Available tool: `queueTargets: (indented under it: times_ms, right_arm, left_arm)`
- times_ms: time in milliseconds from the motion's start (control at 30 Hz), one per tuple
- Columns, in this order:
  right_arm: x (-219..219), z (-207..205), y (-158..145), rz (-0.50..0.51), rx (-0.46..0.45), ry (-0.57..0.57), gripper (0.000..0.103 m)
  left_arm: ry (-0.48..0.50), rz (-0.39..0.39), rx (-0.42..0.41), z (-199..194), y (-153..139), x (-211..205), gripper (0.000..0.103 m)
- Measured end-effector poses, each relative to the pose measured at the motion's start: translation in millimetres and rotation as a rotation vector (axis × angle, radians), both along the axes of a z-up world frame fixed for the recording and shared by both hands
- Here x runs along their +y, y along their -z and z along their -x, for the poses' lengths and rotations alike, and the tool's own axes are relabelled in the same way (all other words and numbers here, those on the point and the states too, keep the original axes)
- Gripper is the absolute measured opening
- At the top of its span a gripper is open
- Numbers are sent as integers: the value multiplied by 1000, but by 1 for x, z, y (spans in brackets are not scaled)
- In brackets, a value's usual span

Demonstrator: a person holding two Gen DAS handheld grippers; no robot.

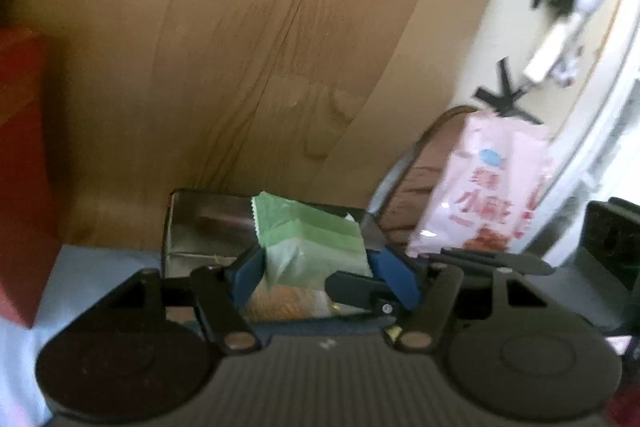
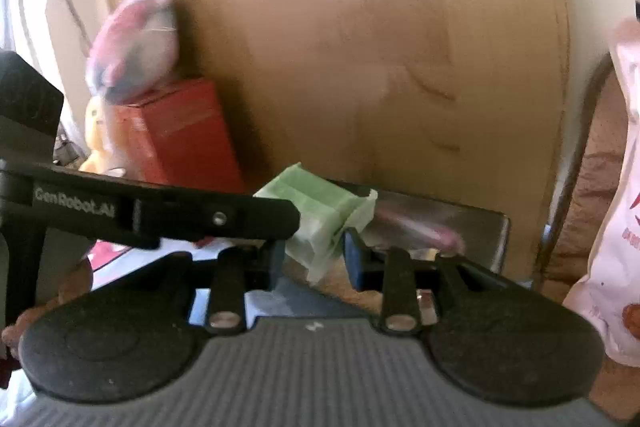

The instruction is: Organize snacks

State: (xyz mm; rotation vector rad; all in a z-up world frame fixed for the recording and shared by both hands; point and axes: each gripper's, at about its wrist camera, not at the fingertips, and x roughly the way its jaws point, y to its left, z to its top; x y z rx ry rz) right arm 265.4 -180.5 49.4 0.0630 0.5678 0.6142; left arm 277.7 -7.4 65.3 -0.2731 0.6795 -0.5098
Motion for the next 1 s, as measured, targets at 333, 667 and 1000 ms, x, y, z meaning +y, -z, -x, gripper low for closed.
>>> queueTargets:
  times_ms: [333, 667, 1000]
  right_arm:
    - [-47, 40, 18, -56, 2, 69, 52]
    - [-102, 145, 48, -123, 75, 201, 63]
    - [-99, 201, 65, -227, 33, 313, 63]
  left_arm:
    - [-45, 65, 48, 20, 22, 22, 69]
    - [130, 38, 142, 68, 48, -18, 70]
    - [22, -135, 67, 118, 45, -34, 74]
